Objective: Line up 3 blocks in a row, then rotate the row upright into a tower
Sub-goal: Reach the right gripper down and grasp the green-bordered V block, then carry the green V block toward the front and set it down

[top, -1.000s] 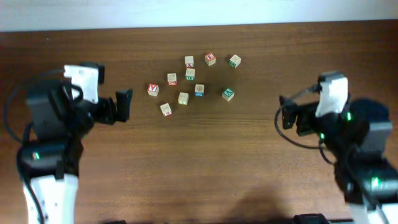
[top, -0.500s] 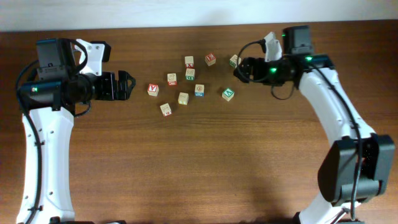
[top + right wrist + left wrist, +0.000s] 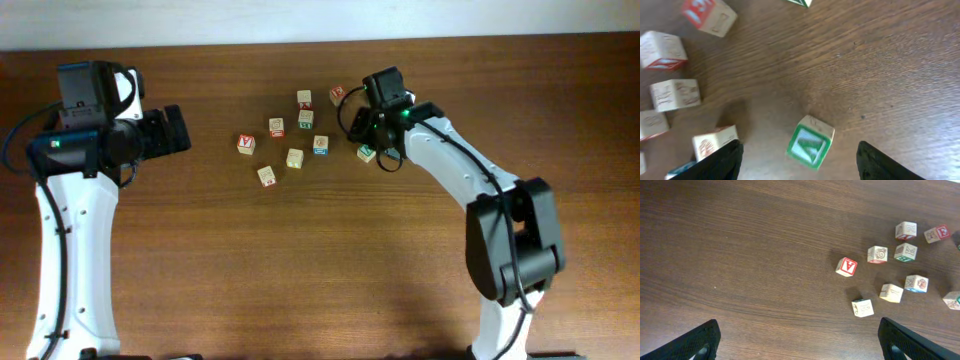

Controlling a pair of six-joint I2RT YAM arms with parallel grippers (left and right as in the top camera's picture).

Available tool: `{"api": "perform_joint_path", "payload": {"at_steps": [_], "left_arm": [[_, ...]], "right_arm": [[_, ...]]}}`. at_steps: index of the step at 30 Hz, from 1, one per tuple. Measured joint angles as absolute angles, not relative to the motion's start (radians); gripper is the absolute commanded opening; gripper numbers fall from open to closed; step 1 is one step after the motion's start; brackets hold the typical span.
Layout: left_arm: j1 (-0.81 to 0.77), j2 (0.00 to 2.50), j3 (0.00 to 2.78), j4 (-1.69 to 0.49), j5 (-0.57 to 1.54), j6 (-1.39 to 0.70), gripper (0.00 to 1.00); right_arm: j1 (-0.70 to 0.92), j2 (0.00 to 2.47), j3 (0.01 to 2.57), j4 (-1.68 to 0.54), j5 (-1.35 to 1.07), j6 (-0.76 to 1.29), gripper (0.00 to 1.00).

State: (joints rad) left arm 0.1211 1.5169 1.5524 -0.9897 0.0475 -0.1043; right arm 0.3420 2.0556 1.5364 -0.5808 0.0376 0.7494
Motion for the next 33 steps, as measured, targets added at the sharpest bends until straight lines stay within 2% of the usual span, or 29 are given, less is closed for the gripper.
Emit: {"api": "perform_joint_path", "payload": {"at_steps": [5,9,10,13,19,22,26,31,33], "left_arm": [[0.121,1.517,1.552,-0.99,0.039,-0.117,0.99],[0.121,1.517,1.552,-0.99,0.039,-0.118,0.99],[0.121,1.517,1.552,-0.99,0.039,-0.118,0.99],[0.121,1.517,1.552,-0.989,0.036,-0.118,0.99],[0.121,1.517,1.552,-0.988,0.036,-0.118,0.99],[0.121,1.517,1.552,-0.987,0.035,-0.118,0.99],[0.121,1.517,1.552,-0.987,0.033,-0.118,0.99],[0.121,1.517,1.552,-0.983,0.033,-0.118,0.99],[0.121,1.517,1.552,-0.976,0.033,-0.118,0.99]], "right_arm": [[0.342,2.14,1.536,-0.551,0.037,0.76,0.62],[0.351,2.147,1.536,-0.562,0.037,0.76,0.39],[0.352,2.147,1.537,-0.576,0.036,0.759,0.37],[0.352,2.147,1.538,-0.605,0.031,0.727,0.34],[0.353,2.148,1.547,-0.613,0.029,0.499,0.33],[0.353,2.141,1.655,-0.791,0.025,0.376,0.31],[0.353,2.036,1.798,-1.061,-0.019,0.313,0.3],[0.353,1.841,1.829,-1.41,-0.052,0.303,0.28],[0.358,1.841,1.788,-1.419,-0.061,0.303,0.27]]}}
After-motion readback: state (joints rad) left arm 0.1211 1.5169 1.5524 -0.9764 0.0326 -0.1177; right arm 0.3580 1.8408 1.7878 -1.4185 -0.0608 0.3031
